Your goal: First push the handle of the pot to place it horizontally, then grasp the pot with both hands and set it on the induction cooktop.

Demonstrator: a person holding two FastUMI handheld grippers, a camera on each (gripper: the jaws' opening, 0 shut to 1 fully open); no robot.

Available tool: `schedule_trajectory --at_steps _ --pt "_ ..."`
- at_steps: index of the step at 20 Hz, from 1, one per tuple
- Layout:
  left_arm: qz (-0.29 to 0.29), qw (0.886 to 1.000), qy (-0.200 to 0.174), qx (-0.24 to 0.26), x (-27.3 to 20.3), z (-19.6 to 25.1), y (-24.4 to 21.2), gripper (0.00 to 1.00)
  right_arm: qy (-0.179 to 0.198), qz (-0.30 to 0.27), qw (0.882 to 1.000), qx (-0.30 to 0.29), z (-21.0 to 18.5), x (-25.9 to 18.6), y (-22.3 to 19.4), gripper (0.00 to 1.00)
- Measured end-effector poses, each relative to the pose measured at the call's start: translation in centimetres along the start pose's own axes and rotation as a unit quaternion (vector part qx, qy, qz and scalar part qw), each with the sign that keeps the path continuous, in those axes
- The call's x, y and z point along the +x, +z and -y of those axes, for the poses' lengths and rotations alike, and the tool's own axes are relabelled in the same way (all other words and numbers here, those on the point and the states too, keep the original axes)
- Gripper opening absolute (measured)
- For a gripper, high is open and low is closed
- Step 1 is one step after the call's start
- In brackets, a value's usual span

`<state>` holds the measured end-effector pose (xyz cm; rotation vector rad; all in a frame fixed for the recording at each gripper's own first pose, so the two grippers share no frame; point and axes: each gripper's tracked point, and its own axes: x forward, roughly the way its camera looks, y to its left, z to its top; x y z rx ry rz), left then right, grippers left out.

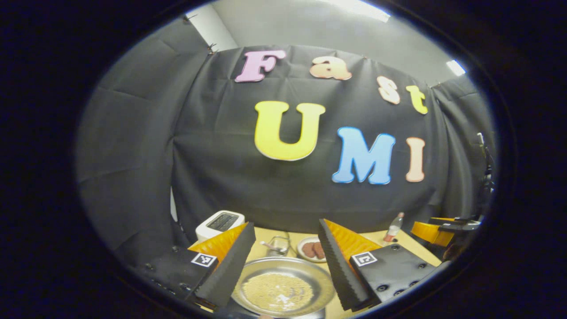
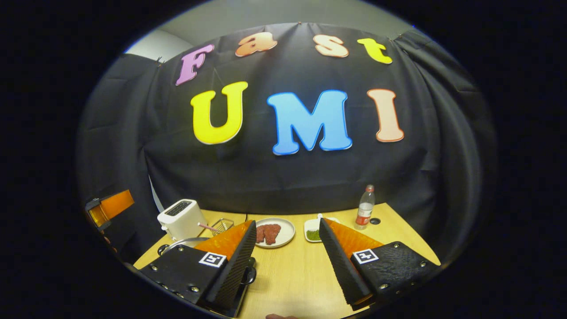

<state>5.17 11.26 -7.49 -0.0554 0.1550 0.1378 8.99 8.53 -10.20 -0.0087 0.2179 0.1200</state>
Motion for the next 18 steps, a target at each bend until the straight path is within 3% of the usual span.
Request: schedule_trajectory --at_steps 2,7,8,10,18 --pt "0.012 1.0 -0.006 -0.003 -1.1 4.2 1.6 0.95 -0.014 0.022 1.0 -0.004 3.1 -2.3 2.6 0.94" --pt "0.038 0.999 -0.032 -0.013 -4.4 13.1 4.8 0.99 -0.045 0.054 0.998 -0.001 10.3 -7.5 7.6 0.94" --pt "0.039 0.998 -0.037 -0.009 -4.7 14.5 4.9 0.94 -0.049 0.063 0.997 -0.001 11.8 -8.1 8.4 0.94" --pt "0.041 0.998 -0.047 -0.009 -6.0 17.1 5.2 0.99 -0.053 0.072 0.996 -0.006 14.1 -9.5 9.3 0.94" --pt "0.054 0.998 -0.028 0.014 -8.0 21.3 5.8 0.95 -0.034 0.075 0.997 0.002 16.5 -11.2 9.2 0.95"
